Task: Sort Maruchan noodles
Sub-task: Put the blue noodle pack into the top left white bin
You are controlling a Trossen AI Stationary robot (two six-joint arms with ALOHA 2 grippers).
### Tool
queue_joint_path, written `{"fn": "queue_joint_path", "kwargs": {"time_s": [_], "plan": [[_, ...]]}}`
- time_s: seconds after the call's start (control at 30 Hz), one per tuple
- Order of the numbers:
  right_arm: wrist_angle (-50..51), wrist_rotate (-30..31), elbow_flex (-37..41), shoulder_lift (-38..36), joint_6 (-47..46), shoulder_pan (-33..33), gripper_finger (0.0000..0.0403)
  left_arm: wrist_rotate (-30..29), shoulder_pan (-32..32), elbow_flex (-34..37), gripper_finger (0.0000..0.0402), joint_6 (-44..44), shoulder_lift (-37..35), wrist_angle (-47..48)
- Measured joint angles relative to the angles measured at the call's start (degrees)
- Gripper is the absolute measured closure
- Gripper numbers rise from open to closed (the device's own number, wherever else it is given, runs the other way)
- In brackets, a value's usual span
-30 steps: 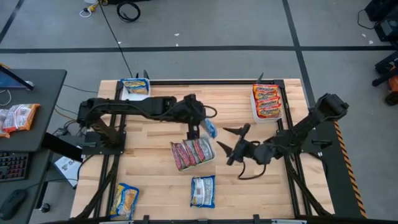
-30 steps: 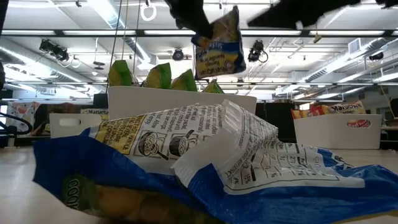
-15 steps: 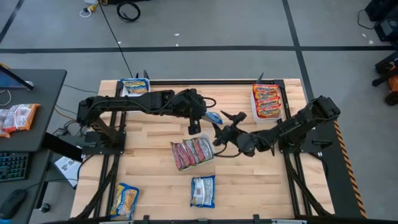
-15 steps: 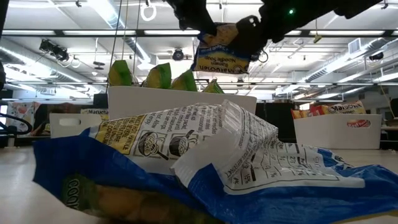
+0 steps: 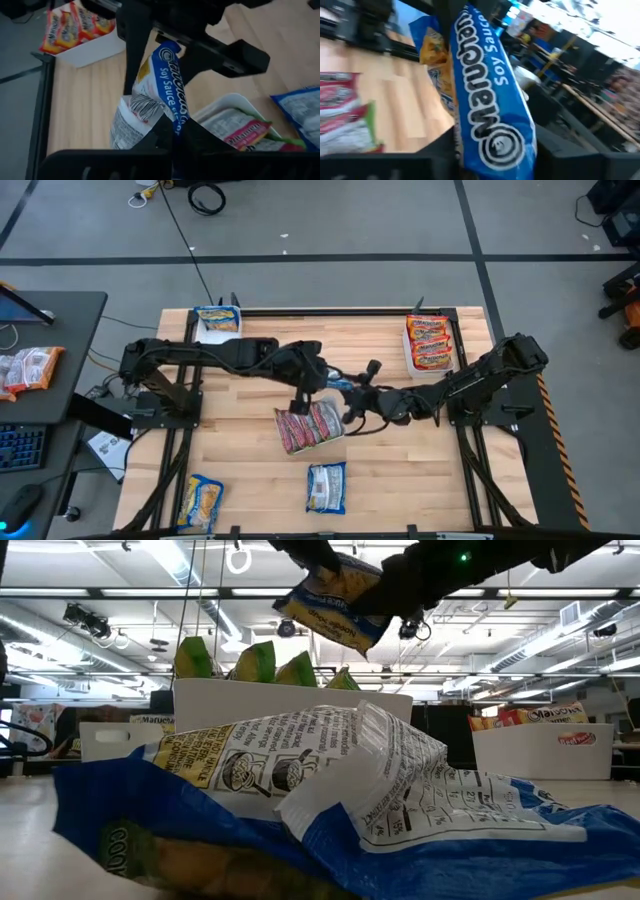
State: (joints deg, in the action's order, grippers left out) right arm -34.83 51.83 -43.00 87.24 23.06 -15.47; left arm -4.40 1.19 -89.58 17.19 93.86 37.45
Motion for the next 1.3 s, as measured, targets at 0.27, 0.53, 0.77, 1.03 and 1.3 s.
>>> {"fn": "queue_joint_path", "kwargs": {"time_s": [0.27,0.53,0.77,1.03,1.3], "plan": [[2.5,-2.0,0.0,-0.3,-1.1,0.1,0.0351,0.3,-0.3,0.0,0.0318,-4.5,-5.2,11.5],[0.2,-4.2,0.0,-4.5,-10.1,0.9,0.0351,-1.7,-0.3,8.2,0.0212,-12.4,-20.6,11.8],[-10.4,-22.1,0.0,-5.9,-10.7,0.1,0.0350,-1.6,1.0,44.1,0.0198,-10.2,-37.8,-31.1],[-20.2,-32.4,0.0,-2.9,-14.2,0.1,0.0350,2.9,2.8,71.9,0.0156,-3.2,-31.8,-93.0],[-26.0,-32.4,0.0,1.7,-14.4,0.3,0.0350,5.1,2.8,65.6,0.0091,-1.4,-17.8,-103.4]]}}
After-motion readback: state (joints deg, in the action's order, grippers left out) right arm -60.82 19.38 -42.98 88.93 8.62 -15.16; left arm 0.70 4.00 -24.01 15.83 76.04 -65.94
